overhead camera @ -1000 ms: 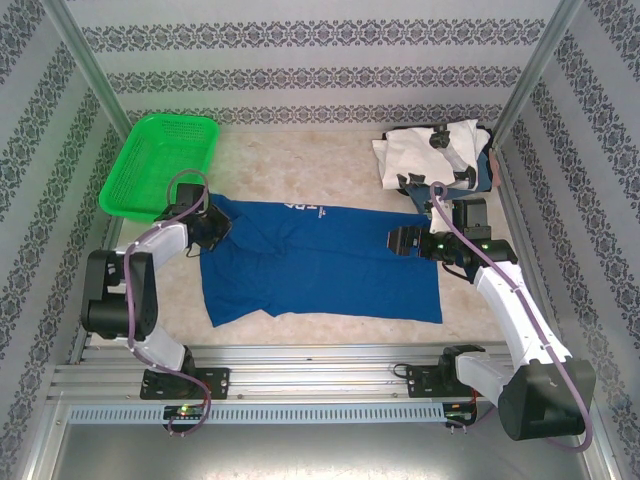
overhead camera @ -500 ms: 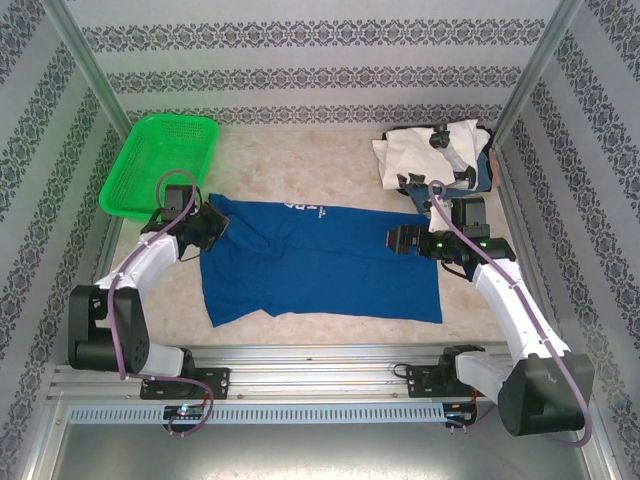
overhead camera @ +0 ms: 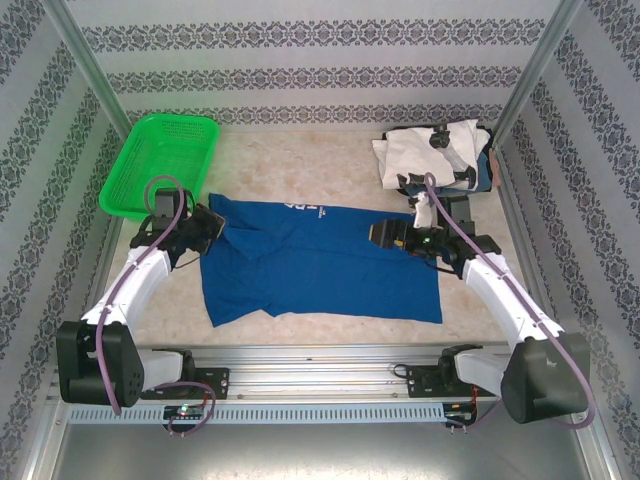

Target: Fold and stack the t-shirts

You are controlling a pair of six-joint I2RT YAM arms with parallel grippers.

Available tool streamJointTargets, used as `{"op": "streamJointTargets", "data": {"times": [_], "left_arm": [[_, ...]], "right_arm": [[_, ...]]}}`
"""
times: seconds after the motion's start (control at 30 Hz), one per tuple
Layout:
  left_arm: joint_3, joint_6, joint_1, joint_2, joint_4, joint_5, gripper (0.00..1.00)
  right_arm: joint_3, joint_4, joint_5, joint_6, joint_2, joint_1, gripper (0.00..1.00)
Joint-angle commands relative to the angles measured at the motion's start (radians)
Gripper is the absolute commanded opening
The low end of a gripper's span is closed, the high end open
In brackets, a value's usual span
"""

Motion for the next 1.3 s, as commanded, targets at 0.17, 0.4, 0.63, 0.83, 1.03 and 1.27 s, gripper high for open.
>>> {"op": "streamJointTargets", "data": {"times": [0.17, 0.4, 0.63, 0.83, 1.03, 1.27], "left_arm": [[-0.081, -0.018, -0.012, -0.045, -0.027, -0.05, 0.0], [-0.098, 0.075, 0.002, 0.054, 0.055, -0.067, 0.0], [-0.019, 0.221, 0.069, 0.201, 0.076, -0.015, 0.0], [0.019, 0.24, 0.121, 0.299, 0.165, 0.029, 0.0], [0.074, 0.211, 0.132, 0.39, 0.248, 0.1, 0.0], [0.115, 0.237, 0.14, 0.44, 0.245, 0.121, 0.0]], "right_arm": [[0.023, 0.236, -0.042, 0.367, 0.163, 0.193, 0.97], [0.008, 0.581, 0.044, 0.765, 0.382, 0.444, 0.84], [0.168, 0.675, 0.241, 0.906, 0.602, 0.621, 0.58], [0.313, 0.595, 0.321, 0.905, 0.71, 0.697, 0.42], [0.48, 0.462, 0.35, 0.903, 0.83, 0.745, 0.41], [0.571, 0.314, 0.41, 0.912, 0.888, 0.769, 0.44]]}}
